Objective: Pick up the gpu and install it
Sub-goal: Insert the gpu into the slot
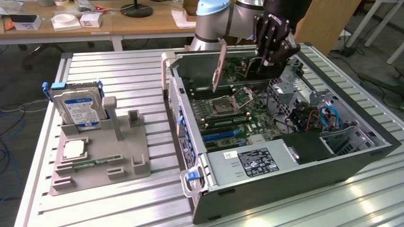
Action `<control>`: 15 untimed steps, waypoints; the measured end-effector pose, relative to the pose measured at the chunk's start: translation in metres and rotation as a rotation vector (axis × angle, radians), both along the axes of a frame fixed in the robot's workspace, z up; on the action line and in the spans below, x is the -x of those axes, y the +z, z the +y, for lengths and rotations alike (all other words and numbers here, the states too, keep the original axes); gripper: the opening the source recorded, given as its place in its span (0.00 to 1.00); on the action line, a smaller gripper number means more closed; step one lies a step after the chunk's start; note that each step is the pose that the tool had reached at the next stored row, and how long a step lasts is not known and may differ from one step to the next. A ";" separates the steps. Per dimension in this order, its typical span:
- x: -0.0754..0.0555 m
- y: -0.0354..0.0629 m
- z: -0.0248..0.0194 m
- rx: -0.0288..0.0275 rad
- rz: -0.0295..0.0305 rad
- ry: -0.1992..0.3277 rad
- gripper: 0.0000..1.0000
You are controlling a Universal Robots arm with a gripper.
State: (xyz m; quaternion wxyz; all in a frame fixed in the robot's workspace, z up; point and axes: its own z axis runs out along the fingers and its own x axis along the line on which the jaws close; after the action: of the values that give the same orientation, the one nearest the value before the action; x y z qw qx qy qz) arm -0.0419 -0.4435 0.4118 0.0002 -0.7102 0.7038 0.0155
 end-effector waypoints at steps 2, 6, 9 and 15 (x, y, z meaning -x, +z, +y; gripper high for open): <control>0.000 0.0000 -0.0001 -0.0003 -0.0001 0.016 0.27; 0.000 0.0000 -0.0005 -0.0010 -0.0001 0.043 0.27; 0.000 0.0000 -0.0006 -0.0012 0.0000 0.044 0.27; 0.000 0.0000 -0.0006 -0.0012 -0.0001 0.044 0.27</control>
State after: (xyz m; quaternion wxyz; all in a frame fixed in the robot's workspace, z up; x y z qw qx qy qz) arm -0.0420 -0.4441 0.4117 0.0003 -0.7253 0.6882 0.0160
